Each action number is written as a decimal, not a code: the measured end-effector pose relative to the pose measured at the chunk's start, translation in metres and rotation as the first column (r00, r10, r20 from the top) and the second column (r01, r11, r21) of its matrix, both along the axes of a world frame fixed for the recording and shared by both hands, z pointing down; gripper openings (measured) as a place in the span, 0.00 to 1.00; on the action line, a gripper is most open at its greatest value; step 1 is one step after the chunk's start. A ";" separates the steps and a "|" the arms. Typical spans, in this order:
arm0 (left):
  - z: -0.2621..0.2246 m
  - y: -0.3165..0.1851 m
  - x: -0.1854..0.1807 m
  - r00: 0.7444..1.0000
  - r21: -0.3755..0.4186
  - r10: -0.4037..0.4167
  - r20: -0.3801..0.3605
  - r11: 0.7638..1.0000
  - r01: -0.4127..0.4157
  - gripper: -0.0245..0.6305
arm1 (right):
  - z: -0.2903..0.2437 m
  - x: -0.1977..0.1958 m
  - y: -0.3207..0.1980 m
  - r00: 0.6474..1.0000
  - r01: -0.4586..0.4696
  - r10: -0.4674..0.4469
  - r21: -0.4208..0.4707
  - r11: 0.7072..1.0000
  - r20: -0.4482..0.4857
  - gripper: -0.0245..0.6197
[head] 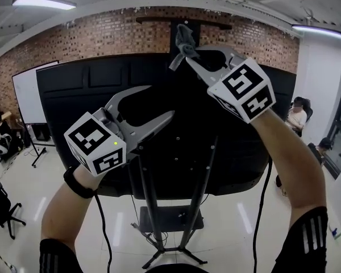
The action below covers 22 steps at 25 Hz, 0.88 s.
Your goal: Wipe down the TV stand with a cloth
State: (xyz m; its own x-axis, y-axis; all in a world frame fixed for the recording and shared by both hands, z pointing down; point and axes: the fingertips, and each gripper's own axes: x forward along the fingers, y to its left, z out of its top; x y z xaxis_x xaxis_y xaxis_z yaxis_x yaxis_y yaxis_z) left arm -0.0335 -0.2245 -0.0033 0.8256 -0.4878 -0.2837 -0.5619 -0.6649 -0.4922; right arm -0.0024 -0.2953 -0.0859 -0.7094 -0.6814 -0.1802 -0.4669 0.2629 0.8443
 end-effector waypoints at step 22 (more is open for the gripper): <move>0.023 -0.014 -0.002 0.998 -0.058 -0.006 -0.056 0.998 0.003 0.47 | 0.022 -0.018 -0.039 0.967 -0.168 0.186 0.112 0.979 -0.177 0.10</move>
State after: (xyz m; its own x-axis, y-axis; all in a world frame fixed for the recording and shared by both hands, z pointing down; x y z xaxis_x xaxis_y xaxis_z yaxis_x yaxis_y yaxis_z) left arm -0.0353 -0.2385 0.0194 0.8069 -0.5085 -0.3007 -0.5907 -0.6886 -0.4205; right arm -0.0204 -0.3343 -0.0643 -0.6063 -0.7850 -0.1269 -0.3316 0.1045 0.9376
